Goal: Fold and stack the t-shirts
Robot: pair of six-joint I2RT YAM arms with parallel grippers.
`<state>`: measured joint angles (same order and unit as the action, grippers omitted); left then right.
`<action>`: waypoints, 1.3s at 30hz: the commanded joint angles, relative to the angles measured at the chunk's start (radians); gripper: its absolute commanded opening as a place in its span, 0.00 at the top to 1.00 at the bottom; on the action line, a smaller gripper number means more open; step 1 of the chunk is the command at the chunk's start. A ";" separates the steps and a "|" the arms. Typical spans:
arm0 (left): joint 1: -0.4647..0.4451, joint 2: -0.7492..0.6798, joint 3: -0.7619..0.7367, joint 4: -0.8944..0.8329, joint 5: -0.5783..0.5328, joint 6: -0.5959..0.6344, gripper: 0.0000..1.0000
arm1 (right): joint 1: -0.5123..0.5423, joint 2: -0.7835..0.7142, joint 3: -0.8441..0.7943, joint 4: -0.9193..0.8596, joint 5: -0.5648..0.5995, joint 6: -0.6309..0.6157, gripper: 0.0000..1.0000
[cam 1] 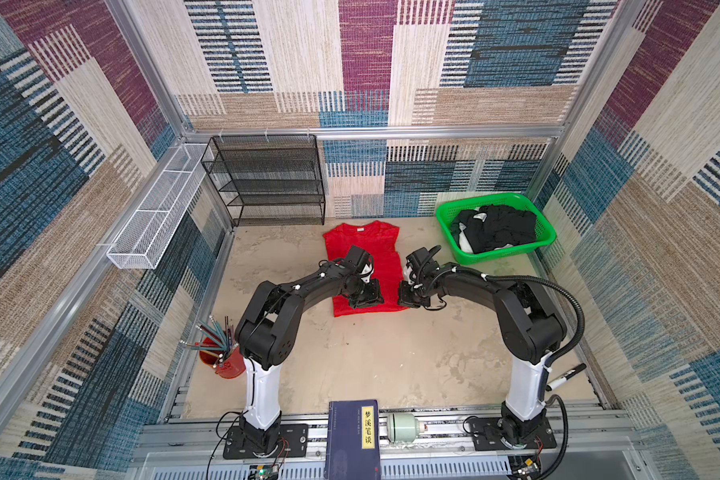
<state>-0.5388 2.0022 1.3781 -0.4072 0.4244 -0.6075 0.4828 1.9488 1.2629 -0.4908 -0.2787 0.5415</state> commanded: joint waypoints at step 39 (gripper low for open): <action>0.185 -0.411 -0.495 -0.004 -0.084 0.035 0.61 | -0.024 -0.174 -0.131 -0.088 0.077 0.028 0.63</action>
<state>-0.3542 1.5978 0.8921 -0.4236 0.3428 -0.5499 0.4576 1.7977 1.1446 -0.5507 -0.2230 0.5632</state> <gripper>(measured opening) 0.392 0.364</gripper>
